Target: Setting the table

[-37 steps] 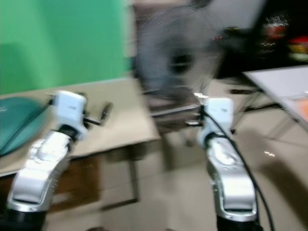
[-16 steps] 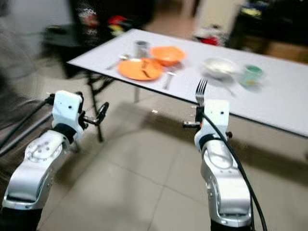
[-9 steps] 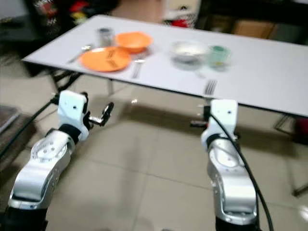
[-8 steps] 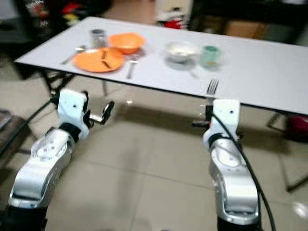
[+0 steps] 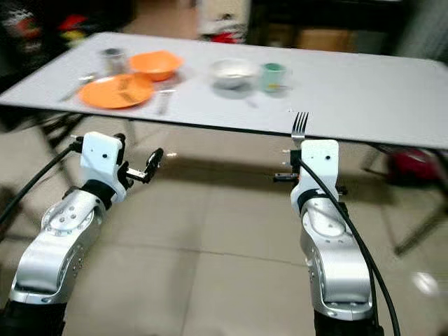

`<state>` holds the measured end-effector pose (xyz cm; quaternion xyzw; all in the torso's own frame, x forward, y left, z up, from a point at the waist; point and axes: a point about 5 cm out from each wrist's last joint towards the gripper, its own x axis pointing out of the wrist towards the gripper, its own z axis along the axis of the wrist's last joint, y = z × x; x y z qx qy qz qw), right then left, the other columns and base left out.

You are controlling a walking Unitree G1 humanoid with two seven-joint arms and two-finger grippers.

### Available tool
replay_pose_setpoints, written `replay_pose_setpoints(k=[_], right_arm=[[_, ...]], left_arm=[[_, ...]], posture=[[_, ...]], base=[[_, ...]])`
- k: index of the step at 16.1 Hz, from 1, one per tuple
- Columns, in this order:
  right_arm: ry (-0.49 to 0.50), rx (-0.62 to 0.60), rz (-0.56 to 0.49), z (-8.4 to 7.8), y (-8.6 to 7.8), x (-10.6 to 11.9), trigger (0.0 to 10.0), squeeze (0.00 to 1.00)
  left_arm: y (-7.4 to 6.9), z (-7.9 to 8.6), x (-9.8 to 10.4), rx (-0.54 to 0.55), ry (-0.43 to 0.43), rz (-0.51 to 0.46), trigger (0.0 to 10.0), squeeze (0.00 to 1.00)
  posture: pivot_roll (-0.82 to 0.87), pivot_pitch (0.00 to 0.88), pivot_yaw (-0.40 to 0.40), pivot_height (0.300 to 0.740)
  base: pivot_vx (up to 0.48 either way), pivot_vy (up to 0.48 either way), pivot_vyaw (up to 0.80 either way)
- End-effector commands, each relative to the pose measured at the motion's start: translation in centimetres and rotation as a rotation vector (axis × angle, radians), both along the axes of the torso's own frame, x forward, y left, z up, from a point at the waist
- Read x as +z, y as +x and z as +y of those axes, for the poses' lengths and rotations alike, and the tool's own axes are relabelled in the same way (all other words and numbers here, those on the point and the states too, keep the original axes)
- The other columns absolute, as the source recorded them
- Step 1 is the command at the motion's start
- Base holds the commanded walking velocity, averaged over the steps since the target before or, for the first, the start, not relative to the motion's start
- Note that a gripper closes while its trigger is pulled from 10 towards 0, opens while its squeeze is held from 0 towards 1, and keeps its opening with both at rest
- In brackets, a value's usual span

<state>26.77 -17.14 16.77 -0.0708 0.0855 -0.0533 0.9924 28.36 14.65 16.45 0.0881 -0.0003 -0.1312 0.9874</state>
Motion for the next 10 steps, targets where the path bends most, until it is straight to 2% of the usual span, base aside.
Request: replay_pose_setpoints(k=[1,4,10], right_arm=[[-0.027,-0.011,-0.024,-0.21,0.21,0.39,10.0,0.0],[-0.091,0.01,-0.053,-0.3,0.46,0.78,10.0,0.0],[-0.011,0.052,-0.042,-0.04,0.6,0.81,10.0,0.0]], left_arm=[[-0.05,-0.04,0.13,-0.01,-0.002,-0.004,10.0,0.0],[-0.02,0.0,0.09,-0.006,-0.001,-0.003,10.0,0.0],[-0.03,0.55,0.04,0.023,-0.007,-0.002,10.0,0.0]], posture=[[0.05,0.0,-0.002,0.74],[0.04,0.0,0.001,0.74],[0.05,0.0,-0.006,0.74]], base=[[0.0,0.0,-0.48],[0.08,0.0,0.0],[0.276,0.0,0.0]])
